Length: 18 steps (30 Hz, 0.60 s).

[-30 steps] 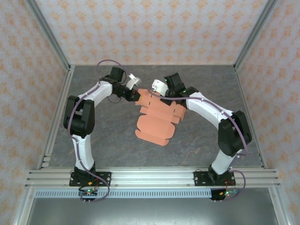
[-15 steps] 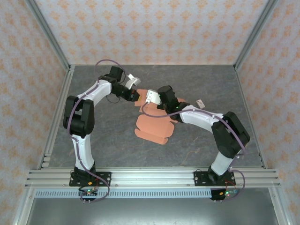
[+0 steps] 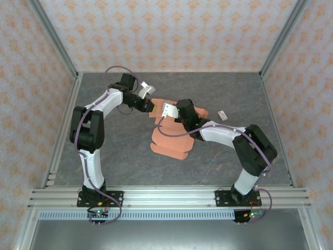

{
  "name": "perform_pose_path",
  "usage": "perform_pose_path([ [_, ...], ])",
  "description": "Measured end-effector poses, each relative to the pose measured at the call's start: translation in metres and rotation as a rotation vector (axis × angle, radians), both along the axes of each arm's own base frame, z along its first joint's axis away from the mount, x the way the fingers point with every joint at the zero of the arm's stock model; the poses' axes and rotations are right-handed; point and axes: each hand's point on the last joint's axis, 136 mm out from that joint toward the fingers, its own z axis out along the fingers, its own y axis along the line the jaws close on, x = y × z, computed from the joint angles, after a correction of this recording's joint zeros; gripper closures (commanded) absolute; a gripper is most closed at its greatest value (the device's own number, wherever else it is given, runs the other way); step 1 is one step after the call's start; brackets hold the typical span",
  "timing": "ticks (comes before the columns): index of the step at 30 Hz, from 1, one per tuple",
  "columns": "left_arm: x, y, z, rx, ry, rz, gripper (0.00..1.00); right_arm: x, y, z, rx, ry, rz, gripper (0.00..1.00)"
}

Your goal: Fold the paper box

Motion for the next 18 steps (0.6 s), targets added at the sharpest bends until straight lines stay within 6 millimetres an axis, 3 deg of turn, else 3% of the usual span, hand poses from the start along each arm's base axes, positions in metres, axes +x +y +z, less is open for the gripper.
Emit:
perform_pose_path([
  [5, 0.001, 0.002, 0.0, 0.007, 0.002, 0.023, 0.89, 0.001, 0.001, 0.006, 0.067, 0.099, -0.014, 1.0],
  [10, 0.0, 0.007, 0.008, 0.017, -0.015, 0.084, 0.66, -0.002, 0.0, 0.02, 0.156, 0.2, -0.029, 1.0],
  [12, 0.0, 0.012, 0.014, 0.036, -0.034, 0.13, 0.63, 0.0, 0.0, 0.028, 0.191, 0.222, -0.043, 1.0],
  [16, 0.005, 0.034, 0.03, 0.103, -0.091, 0.304, 0.5, 0.003, -0.005, 0.04, 0.255, 0.263, -0.096, 1.0],
  [18, 0.004, 0.049, 0.038, 0.129, -0.112, 0.426, 0.49, 0.002, -0.006, 0.042, 0.285, 0.286, -0.122, 1.0],
])
